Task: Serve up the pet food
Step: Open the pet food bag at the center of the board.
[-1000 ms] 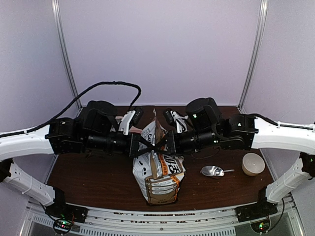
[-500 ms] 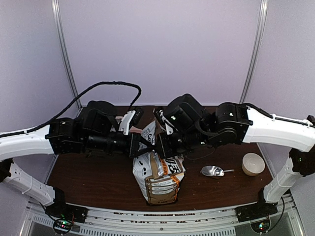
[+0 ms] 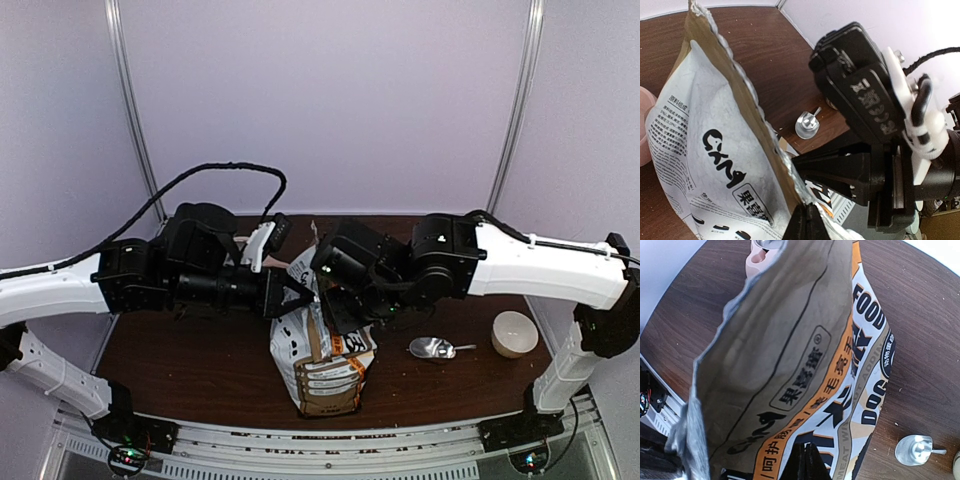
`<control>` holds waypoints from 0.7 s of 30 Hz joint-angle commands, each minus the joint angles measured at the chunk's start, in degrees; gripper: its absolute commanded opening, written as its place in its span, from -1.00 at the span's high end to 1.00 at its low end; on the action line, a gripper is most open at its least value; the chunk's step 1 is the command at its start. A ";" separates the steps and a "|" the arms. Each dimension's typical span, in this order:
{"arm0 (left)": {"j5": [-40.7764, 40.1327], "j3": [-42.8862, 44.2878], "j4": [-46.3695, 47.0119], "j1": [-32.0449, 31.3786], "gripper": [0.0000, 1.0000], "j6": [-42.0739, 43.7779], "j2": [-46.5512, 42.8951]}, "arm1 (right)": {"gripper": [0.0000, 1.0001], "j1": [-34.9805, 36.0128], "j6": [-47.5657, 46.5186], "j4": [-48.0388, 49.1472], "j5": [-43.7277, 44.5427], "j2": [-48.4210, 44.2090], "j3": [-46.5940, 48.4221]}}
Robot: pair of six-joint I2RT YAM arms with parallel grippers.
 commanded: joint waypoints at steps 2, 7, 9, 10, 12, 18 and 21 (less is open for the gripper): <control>-1.36 1.71 -0.22 1.10 1.00 0.31 -1.75 | 1.00 -1.99 2.06 2.54 -1.49 -5.60 -2.55; -2.32 2.44 -7.61 2.66 1.00 -3.19 -3.07 | 0.57 -5.69 4.74 16.35 -12.98 -16.70 -13.46; -1.74 2.76 -8.39 3.00 1.00 -3.92 -2.89 | 0.39 -6.63 6.81 21.74 -19.22 -19.47 -17.02; -1.45 3.07 -8.58 3.17 1.00 -4.35 -2.61 | 0.34 -6.75 7.74 23.03 -20.51 -19.87 -17.64; -1.07 3.88 -9.32 3.24 1.00 -4.58 -2.04 | 0.33 -6.61 8.21 23.96 -22.51 -19.34 -17.14; 0.95 5.28 -7.21 3.33 1.00 -4.28 -0.80 | 0.32 -6.28 8.80 27.47 -26.23 -16.08 -15.97; 2.52 5.11 -4.27 3.32 0.77 -3.83 -0.80 | 0.46 -6.32 9.37 29.85 -27.26 -15.48 -17.19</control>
